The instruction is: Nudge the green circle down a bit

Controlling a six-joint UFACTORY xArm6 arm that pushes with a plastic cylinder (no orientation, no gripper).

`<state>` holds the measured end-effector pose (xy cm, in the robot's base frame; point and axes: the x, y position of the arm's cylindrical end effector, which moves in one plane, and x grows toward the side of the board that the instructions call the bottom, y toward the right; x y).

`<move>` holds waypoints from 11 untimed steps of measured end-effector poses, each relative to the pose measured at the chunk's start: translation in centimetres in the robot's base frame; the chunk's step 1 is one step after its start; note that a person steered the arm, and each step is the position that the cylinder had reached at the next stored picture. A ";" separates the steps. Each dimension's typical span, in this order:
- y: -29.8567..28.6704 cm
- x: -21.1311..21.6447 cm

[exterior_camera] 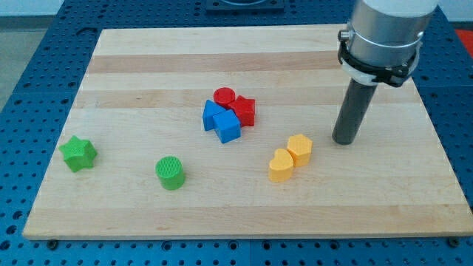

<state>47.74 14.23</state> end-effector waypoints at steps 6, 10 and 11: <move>-1.1 10.2; -33.8 13.3; -34.7 9.9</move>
<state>57.62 -20.47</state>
